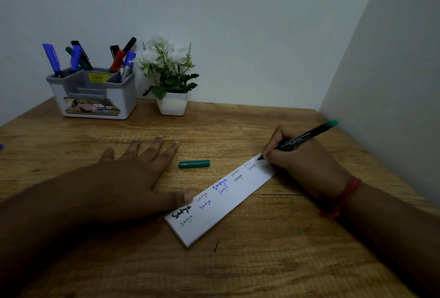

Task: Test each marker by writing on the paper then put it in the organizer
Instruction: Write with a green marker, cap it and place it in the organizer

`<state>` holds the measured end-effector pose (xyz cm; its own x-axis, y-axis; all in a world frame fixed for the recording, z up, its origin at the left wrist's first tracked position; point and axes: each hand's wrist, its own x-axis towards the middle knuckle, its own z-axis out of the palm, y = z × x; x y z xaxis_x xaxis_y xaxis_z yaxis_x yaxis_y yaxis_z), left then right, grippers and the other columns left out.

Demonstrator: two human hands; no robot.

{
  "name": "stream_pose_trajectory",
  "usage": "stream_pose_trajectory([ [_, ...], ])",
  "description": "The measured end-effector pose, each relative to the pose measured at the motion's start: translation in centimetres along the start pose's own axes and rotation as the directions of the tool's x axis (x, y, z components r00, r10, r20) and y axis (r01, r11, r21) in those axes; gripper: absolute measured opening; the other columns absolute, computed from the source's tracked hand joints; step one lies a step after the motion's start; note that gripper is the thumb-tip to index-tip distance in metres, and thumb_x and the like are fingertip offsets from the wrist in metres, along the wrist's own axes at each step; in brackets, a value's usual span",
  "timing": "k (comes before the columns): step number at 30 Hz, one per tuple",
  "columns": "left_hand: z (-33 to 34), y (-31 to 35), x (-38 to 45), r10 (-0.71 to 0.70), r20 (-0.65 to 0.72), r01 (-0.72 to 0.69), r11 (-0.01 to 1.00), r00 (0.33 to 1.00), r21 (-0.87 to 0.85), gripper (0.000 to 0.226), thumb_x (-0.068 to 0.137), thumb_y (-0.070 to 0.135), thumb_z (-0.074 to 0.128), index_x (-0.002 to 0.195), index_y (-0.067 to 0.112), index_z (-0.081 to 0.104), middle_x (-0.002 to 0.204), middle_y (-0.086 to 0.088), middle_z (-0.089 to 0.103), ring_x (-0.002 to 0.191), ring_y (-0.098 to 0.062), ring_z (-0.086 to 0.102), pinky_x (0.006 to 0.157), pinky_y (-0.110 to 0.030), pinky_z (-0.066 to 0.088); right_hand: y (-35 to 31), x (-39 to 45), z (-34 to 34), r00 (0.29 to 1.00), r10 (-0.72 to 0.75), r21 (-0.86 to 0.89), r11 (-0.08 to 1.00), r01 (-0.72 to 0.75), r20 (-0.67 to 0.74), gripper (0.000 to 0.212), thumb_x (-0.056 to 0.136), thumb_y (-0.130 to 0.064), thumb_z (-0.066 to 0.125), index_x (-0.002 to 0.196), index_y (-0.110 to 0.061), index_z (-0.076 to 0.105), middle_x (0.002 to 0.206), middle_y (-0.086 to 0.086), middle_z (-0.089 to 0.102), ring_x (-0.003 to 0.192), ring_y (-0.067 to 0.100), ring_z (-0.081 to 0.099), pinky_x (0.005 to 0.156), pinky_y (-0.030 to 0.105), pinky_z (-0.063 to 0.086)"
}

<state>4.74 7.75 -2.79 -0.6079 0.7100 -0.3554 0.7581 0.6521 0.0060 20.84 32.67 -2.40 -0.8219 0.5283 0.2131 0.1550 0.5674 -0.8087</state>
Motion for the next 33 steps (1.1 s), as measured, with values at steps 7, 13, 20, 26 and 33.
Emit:
stream_pose_trajectory([
  [7,-0.1,0.3,0.3,0.04,-0.086,-0.046,0.997,0.995,-0.07,0.104,0.056,0.099,0.009,0.138,0.05,-0.033,0.156,0.012,-0.03,0.149,-0.02,-0.014,0.119,-0.057,0.0,-0.4,-0.3,-0.2,0.998,-0.001,0.198,0.98,0.015,-0.067,0.005,0.088,-0.004,0.067,0.085,-0.005,0.064,0.08,0.006,0.071,0.073,0.014,0.068,0.076,0.032,0.056],
  [13,-0.7,1.4,1.4,0.096,-0.399,-0.157,0.98,0.912,-0.123,0.067,0.095,0.061,0.037,0.154,0.038,0.013,0.162,0.013,0.016,0.146,-0.008,0.018,0.121,-0.047,0.011,-1.4,-0.7,0.0,0.991,-0.109,0.2,0.972,0.122,-0.073,0.008,0.088,-0.005,0.07,0.091,-0.011,0.066,0.086,0.003,0.074,0.081,0.018,0.072,0.075,0.028,0.056],
  [20,-0.3,1.9,2.4,0.156,-0.553,-0.3,0.937,0.819,-0.179,0.013,0.093,0.041,0.059,0.106,0.039,0.06,0.11,0.019,0.052,0.095,-0.002,0.046,0.074,-0.021,0.037,-2.2,-1.4,0.5,0.988,-0.121,0.247,0.964,0.094,0.095,0.022,0.09,-0.004,0.066,0.098,-0.022,0.076,0.101,-0.001,0.077,0.097,0.013,0.074,0.096,0.043,0.057],
  [26,-0.3,2.7,1.2,0.132,-0.665,-0.376,0.896,0.735,-0.238,0.01,0.097,0.033,0.055,0.106,0.035,0.06,0.097,0.02,0.057,0.089,0.002,0.051,0.07,-0.018,0.039,-2.5,-1.8,0.6,0.979,-0.161,0.409,0.907,0.098,0.121,0.007,0.089,0.003,0.066,0.093,-0.003,0.067,0.098,0.016,0.076,0.091,0.033,0.075,0.089,0.052,0.059],
  [33,-0.3,3.7,0.2,0.177,-0.696,-0.455,0.859,0.695,-0.235,0.012,0.099,0.032,0.049,0.106,0.034,0.059,0.092,0.02,0.057,0.088,0.003,0.05,0.065,-0.013,0.032,-2.2,-1.5,0.6,0.976,-0.17,0.547,0.834,0.069,0.136,0.01,0.082,-0.004,0.069,0.092,-0.001,0.066,0.1,0.02,0.075,0.09,0.032,0.075,0.082,0.04,0.06],
])
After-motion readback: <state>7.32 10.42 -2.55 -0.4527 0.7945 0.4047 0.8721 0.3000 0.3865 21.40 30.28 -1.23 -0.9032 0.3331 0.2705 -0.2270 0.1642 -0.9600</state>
